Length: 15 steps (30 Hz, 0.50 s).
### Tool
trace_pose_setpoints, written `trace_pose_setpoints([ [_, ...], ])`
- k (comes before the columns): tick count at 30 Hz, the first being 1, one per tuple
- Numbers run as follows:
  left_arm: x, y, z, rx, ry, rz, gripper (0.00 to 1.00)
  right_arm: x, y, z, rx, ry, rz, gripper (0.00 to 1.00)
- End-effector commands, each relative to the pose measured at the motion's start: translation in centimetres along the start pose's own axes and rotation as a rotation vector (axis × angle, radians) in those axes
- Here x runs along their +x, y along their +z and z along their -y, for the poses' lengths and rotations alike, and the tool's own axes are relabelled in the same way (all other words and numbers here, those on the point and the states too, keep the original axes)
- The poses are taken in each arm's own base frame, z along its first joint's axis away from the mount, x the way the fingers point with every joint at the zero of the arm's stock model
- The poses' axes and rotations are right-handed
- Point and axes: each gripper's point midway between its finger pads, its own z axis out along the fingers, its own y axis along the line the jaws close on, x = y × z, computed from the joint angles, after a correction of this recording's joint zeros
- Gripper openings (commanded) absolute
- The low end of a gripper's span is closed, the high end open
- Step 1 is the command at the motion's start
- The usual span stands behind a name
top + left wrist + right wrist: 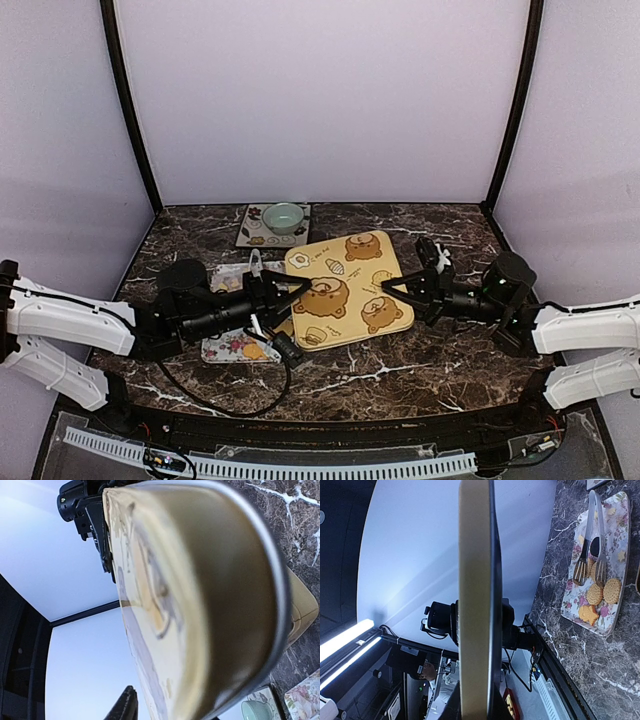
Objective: Pack the cookies
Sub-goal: Pass from the left arm to the right, then place the box lid on the packing box.
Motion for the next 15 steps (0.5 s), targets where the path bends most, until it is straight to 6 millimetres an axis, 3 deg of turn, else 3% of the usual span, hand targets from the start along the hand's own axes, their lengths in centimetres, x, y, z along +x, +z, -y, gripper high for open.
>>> trace_pose_setpoints([
  [1,1.4,0.4,-1.5,-0.031,0.001,-0.054,0.56,-0.8,-0.6,-1.1,-0.041,-0.030,0.027,0.11],
  [4,2.3,0.4,-1.1,-0.013,-0.022,-0.091,0.92,-2.1,-1.5,-0.6,-0.004,-0.039,0.063,0.12],
  [5,2.6,0.4,-0.8,-0.001,-0.036,-0.103,0.98,-2.6,-1.8,-0.3,0.018,-0.047,0.076,0.13],
  [9,3.6,-0.2,1.4,0.110,-0.112,-0.137,0.99,-4.9,-2.9,0.9,0.074,-0.053,0.112,0.13],
  [13,4.6,-1.5,6.2,0.307,-0.223,-0.192,0.99,-7.5,-3.7,2.7,0.125,-0.058,0.145,0.13],
  [15,6.2,-1.9,8.1,0.421,-0.340,-0.264,0.99,-8.7,-4.0,3.7,0.141,-0.051,0.164,0.13],
])
